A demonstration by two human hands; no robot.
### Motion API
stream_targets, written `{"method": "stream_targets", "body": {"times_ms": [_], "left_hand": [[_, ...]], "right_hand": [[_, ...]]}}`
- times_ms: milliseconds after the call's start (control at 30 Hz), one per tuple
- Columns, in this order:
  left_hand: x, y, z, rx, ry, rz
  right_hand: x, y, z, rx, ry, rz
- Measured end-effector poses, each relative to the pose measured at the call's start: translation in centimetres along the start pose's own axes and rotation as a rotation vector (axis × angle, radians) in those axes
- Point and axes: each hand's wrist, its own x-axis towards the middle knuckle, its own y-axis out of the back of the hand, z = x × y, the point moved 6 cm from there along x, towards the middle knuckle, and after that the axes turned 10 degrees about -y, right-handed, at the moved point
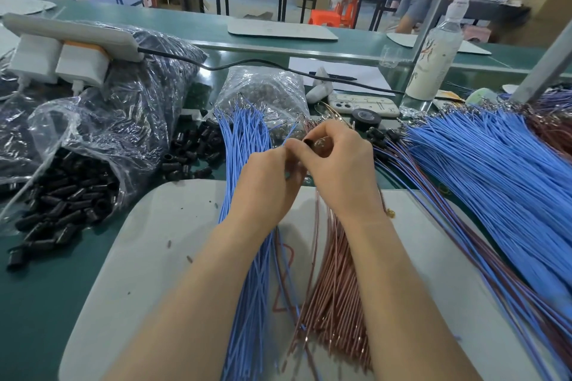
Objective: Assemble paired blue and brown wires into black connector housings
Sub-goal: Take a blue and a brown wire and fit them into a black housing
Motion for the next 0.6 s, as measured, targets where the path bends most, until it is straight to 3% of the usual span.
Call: {"method": "stream_targets", "body": {"times_ms": [267, 600], "left_hand": [[0.0, -0.9, -0.7, -0.340, 0.037, 0.001], [-0.1, -0.6, -0.7, -0.346, -0.074, 0.067]], "right_hand": [[0.0, 0.3, -0.3, 0.000, -0.028, -0.236], [0.0, 2.6, -0.4, 0.165, -0.095, -0.302]]}}
